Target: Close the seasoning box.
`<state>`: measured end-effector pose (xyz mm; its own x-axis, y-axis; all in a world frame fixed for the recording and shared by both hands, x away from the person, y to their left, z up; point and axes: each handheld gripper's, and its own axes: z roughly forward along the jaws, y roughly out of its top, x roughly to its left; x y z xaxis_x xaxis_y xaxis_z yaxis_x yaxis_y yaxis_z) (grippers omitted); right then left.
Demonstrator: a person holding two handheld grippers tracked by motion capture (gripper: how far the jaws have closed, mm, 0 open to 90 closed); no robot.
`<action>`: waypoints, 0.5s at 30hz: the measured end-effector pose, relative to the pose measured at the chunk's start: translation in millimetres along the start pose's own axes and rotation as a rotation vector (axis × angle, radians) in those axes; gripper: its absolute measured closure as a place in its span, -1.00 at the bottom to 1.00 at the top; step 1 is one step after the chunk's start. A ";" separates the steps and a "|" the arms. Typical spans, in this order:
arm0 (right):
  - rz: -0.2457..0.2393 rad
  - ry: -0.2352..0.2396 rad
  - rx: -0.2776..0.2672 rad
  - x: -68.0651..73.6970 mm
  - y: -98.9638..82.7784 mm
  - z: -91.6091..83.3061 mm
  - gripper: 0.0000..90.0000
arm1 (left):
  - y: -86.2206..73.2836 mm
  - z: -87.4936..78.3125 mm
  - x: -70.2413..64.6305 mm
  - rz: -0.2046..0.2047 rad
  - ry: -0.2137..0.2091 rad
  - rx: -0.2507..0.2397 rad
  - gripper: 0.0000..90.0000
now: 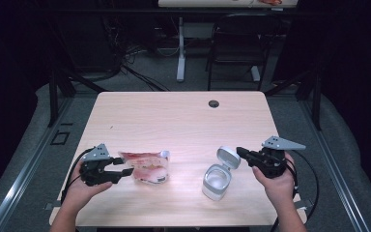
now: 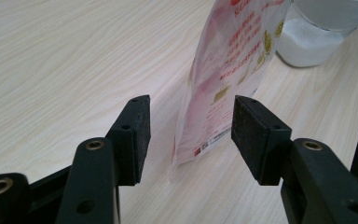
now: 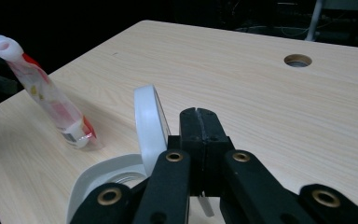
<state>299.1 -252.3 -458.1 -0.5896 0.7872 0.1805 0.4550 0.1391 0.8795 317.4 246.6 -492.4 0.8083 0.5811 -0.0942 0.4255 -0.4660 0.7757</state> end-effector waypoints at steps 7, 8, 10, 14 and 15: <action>-0.008 0.027 0.005 8.9 -6.7 0.1 1.00 | -0.5 0.1 0.3 -0.001 0.004 0.001 0.06; -0.003 0.037 0.001 10.5 -8.6 0.5 1.00 | -0.5 0.1 0.3 0.000 0.004 0.001 0.06; -0.002 0.046 0.006 12.6 -12.1 1.1 1.00 | -0.5 0.3 -0.1 -0.001 0.003 0.000 0.06; 0.001 0.065 0.011 15.5 -19.2 2.6 1.00 | 0.1 1.3 -1.0 0.006 0.000 0.005 0.06; 0.006 0.068 0.011 16.3 -20.9 3.3 1.00 | 0.0 1.8 -1.2 0.006 0.000 0.003 0.05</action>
<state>282.2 -240.4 -475.0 -0.6310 0.7453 0.2154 0.4659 0.1420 0.8734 317.1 244.6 -493.4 0.8107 0.5785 -0.0900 0.4221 -0.4711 0.7745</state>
